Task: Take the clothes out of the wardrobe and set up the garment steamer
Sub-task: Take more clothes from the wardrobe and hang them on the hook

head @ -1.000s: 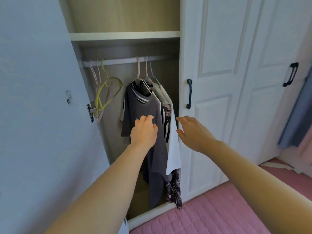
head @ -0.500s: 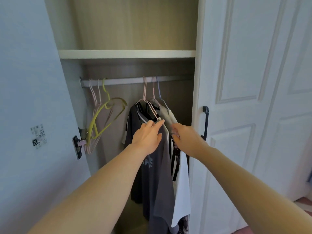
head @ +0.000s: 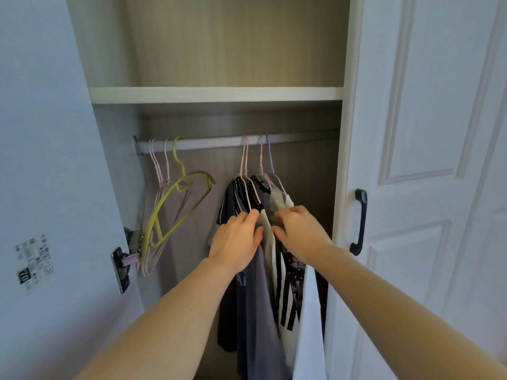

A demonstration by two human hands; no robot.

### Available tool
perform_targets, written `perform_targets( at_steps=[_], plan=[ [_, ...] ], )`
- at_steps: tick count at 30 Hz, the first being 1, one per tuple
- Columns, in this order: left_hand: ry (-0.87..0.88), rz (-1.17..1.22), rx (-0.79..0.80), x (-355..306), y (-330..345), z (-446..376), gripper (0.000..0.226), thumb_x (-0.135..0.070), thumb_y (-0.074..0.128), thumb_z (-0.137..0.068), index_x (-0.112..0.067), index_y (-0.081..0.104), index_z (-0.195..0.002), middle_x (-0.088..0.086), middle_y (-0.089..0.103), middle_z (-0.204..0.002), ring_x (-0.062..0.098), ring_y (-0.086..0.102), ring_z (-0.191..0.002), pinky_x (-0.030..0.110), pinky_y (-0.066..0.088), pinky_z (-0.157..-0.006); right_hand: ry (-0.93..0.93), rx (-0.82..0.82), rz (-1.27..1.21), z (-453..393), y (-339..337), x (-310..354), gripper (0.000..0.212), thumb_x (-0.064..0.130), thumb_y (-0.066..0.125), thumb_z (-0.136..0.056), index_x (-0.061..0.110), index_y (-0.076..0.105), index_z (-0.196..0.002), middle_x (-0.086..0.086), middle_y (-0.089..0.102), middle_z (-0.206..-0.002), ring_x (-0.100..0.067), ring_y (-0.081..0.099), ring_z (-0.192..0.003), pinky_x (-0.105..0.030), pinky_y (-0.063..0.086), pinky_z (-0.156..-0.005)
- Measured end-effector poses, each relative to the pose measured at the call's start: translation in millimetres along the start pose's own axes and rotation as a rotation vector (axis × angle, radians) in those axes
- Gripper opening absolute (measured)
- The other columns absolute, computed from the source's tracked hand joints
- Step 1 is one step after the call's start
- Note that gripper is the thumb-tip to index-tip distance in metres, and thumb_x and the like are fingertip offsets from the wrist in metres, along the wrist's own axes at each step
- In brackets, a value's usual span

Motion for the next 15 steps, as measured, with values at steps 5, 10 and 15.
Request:
perform_targets(
  at_steps=[5, 10, 15],
  plan=[
    [-0.255, 0.065, -0.003, 10.0, -7.1, -11.8, 0.018, -0.018, 0.054, -0.089, -0.013, 0.042, -0.102, 0.005, 0.058, -0.094, 0.024, 0.055, -0.080, 0.037, 0.044, -0.061, -0.061, -0.039, 0.245, -12.0, -0.5, 19.7, 0.029, 0.024, 0.052, -0.095, 0.009, 0.057, -0.119, -0.011, 0.057, -0.123, -0.029, 0.044, -0.123, -0.034, 0.039, -0.099],
    [-0.515, 0.292, 0.018, 23.1, -2.3, -29.8, 0.029, -0.015, 0.059, -0.087, -0.010, 0.045, -0.112, 0.008, 0.056, -0.101, 0.028, 0.056, -0.088, 0.036, 0.046, -0.066, -0.052, -0.043, 0.316, -26.5, 7.1, 33.6, 0.020, 0.015, 0.054, -0.090, 0.006, 0.058, -0.108, -0.010, 0.062, -0.105, -0.031, 0.043, -0.116, -0.035, 0.039, -0.091],
    [-0.649, 0.531, -0.008, 38.2, 8.4, -45.6, 0.021, -0.009, 0.052, -0.091, -0.010, 0.053, -0.112, 0.010, 0.059, -0.106, 0.021, 0.051, -0.086, 0.030, 0.041, -0.071, -0.059, -0.041, 0.404, -36.7, 14.4, 38.0, 0.028, 0.004, 0.060, -0.083, 0.003, 0.057, -0.111, -0.011, 0.059, -0.111, -0.031, 0.041, -0.121, -0.030, 0.042, -0.089]
  ],
)
Point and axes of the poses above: each hand's wrist, its own z-axis away from the middle knuckle, its own y-axis out of the palm, x = y × z, the point moved 4 cm from there along -z, towards the middle knuckle
